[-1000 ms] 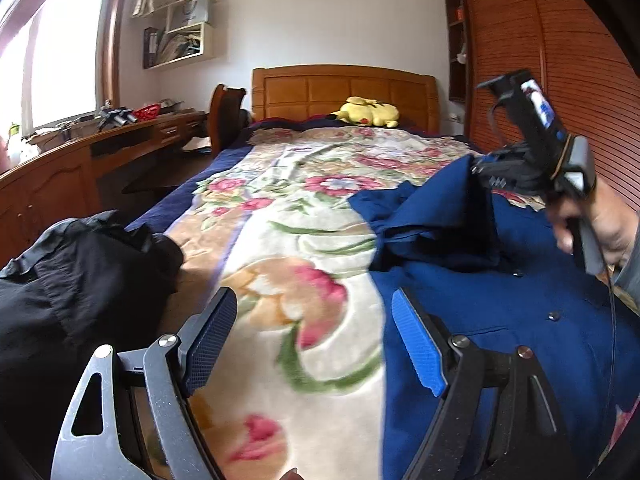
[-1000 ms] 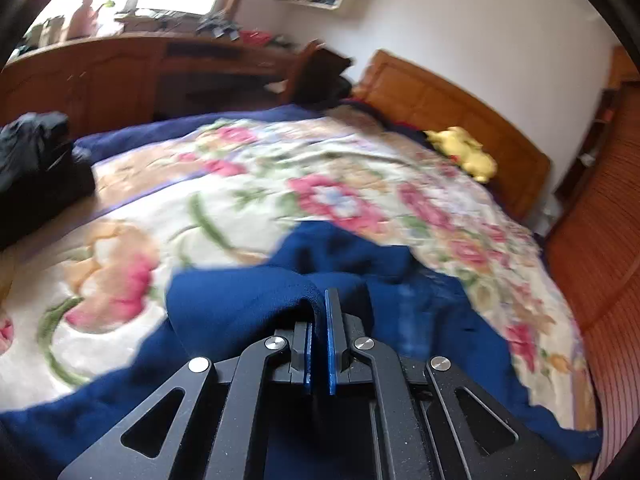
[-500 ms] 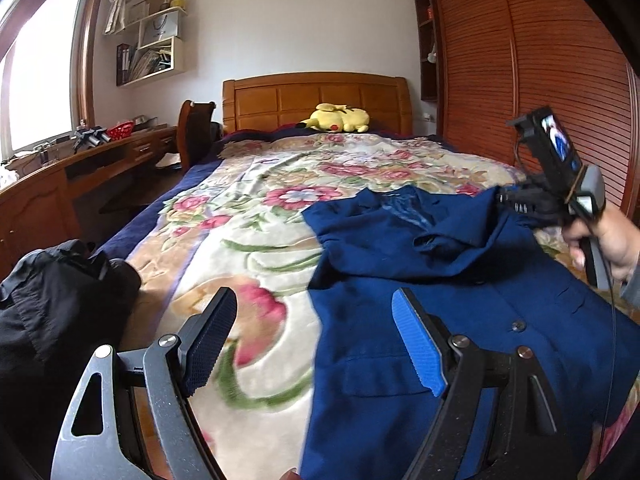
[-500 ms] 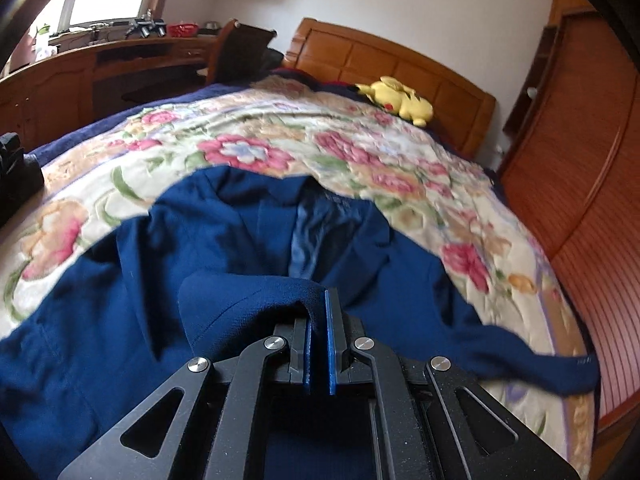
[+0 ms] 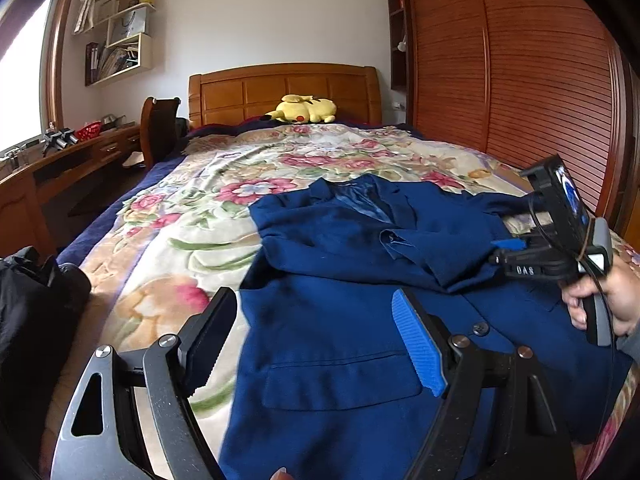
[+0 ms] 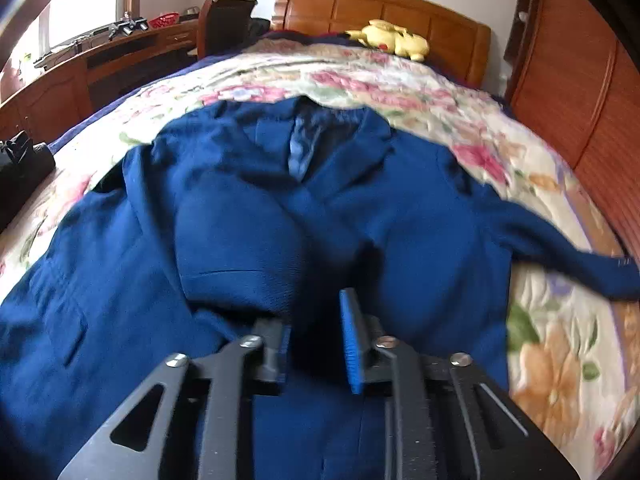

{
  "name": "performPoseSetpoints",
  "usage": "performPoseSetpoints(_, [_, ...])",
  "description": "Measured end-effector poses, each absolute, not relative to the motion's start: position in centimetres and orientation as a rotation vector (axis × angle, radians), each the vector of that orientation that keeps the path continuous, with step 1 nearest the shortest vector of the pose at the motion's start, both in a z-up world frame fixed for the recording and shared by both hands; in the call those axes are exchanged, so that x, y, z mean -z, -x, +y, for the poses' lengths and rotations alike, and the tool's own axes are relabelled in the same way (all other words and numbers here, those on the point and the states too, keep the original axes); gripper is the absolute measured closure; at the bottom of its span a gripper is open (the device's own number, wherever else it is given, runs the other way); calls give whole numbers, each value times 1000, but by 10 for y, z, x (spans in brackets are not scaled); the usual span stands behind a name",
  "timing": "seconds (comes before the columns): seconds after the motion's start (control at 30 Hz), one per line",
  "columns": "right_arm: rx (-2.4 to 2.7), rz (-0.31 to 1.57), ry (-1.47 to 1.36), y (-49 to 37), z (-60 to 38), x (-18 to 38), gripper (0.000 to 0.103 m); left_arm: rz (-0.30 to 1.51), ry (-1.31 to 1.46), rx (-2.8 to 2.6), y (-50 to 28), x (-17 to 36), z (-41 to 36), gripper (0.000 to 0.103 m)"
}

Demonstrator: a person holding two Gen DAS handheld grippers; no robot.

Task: Fold large clothes
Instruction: 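Fold the gripped side over the jacket body and open the right tool, then close the right tool on the jacket sleeve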

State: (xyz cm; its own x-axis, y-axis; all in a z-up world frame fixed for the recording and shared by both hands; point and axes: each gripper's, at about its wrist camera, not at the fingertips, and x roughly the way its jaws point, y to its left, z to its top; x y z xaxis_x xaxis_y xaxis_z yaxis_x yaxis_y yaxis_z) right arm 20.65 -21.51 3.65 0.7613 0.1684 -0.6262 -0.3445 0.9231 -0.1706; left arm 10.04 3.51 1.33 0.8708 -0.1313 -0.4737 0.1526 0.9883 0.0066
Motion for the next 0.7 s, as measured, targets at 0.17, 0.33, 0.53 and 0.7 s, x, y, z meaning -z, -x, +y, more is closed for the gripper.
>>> performPoseSetpoints(0.17, [-313,641,261,-187,-230,-40,68,485,-39,158,-104,-16,23,22])
performPoseSetpoints(0.33, [-354,561,273,-157,-231,-48,52,489,-64,157,-106,-12,12,22])
performPoseSetpoints(0.53, [-387,493,273,-160,-212,-52,41,528,-86,146,-113,0,9,22])
performPoseSetpoints(0.7, [-451,542,277,-191,-180,-39,42,544,-89,129,-116,6,10,22])
